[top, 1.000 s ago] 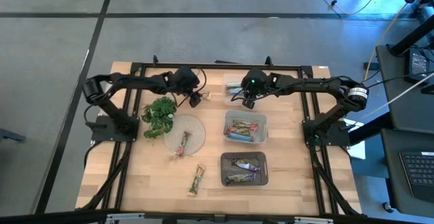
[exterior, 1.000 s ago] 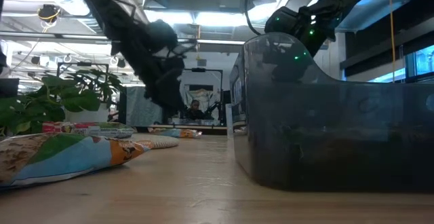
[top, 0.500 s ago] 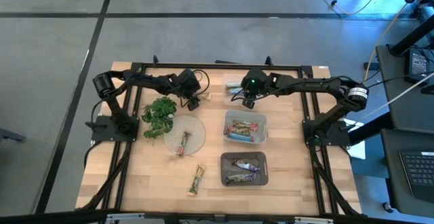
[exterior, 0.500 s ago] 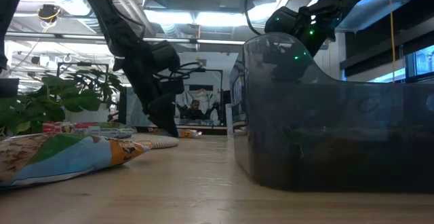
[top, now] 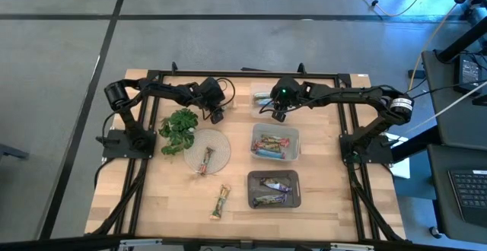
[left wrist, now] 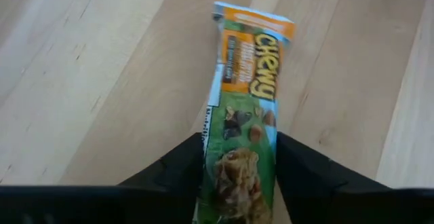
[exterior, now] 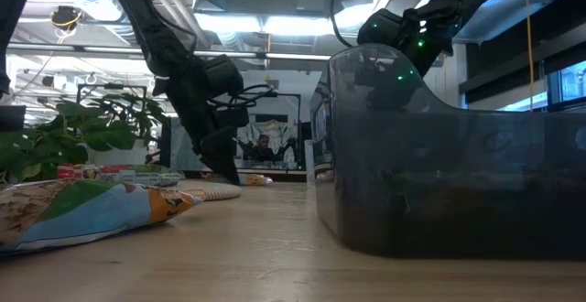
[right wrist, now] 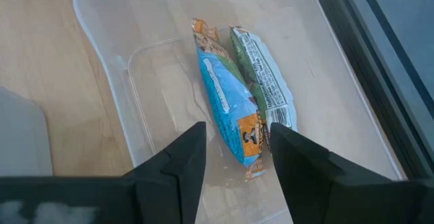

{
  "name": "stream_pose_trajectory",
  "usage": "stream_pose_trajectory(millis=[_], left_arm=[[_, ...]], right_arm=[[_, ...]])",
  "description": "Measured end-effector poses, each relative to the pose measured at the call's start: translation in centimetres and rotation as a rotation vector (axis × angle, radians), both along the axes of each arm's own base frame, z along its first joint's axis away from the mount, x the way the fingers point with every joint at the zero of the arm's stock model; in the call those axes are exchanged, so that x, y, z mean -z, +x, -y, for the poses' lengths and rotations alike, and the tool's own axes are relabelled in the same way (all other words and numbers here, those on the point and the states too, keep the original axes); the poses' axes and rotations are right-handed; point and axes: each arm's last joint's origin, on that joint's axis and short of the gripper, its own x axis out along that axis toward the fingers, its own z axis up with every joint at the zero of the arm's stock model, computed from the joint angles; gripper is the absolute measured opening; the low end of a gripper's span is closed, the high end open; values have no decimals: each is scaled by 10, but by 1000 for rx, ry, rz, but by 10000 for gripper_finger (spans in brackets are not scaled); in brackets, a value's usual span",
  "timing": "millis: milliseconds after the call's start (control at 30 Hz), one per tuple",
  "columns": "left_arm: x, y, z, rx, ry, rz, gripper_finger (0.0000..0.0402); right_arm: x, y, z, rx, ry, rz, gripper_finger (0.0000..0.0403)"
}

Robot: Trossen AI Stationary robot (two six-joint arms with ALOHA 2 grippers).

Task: Pick and place Granola Bars by type
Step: Put the yellow granola bar into the transparent bin

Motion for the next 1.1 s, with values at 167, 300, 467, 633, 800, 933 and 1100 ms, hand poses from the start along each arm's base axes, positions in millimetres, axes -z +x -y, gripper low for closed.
stream_pose_trajectory(millis=[167, 300, 467, 633, 800, 933, 1100], left_arm=[[0, 1, 0, 0, 5, 12, 117], [-1, 2, -1, 1, 11, 26, 87], [-4, 2, 0, 10, 6, 40, 70], [-23, 7, 1, 41, 4, 128, 70], [-44, 13, 8, 73, 42, 197, 69], [-61, 21, 16, 111, 87, 275, 67], [-78, 34, 27, 165, 151, 394, 71]], right_arm=[[0, 0, 0, 0, 0, 0, 167], [0, 0, 0, 0, 0, 0, 167], [0, 0, 0, 0, 0, 0, 167], [0, 0, 0, 0, 0, 0, 167], [-1, 1, 0, -1, -5, 11, 167], [-3, 3, 1, -3, -21, 42, 167], [-7, 8, 3, -41, -49, 96, 168]])
